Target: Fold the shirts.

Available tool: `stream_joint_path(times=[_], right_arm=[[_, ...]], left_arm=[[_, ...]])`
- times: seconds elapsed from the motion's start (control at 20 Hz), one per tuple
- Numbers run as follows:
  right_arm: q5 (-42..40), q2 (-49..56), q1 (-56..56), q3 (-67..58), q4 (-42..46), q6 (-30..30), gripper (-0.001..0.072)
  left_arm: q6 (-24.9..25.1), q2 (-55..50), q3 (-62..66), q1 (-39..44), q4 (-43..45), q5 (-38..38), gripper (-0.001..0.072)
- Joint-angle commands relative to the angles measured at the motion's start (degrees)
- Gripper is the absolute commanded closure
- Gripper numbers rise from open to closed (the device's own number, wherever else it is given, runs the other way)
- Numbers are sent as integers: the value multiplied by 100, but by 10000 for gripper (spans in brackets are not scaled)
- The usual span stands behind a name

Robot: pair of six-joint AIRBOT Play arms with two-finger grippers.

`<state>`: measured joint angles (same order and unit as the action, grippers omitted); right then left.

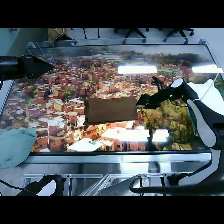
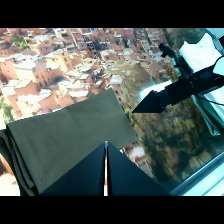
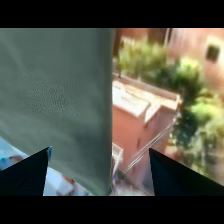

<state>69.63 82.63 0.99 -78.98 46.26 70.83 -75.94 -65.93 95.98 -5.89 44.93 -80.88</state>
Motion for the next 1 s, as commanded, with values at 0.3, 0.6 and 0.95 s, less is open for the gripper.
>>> stream_joint_path(times=[0.3, 0.6, 0.95], right_arm=[[-295, 551, 509, -111, -1335, -981, 587], [-13, -538, 98, -1145, -706, -662, 693], [-15, -1353, -2218, -2269, -487, -22, 693]], left_arm=[[7, 2, -2, 2, 4, -7, 694], [4, 4, -2, 2, 4, -37, 694], [11, 2, -2, 2, 15, -358, 694]])
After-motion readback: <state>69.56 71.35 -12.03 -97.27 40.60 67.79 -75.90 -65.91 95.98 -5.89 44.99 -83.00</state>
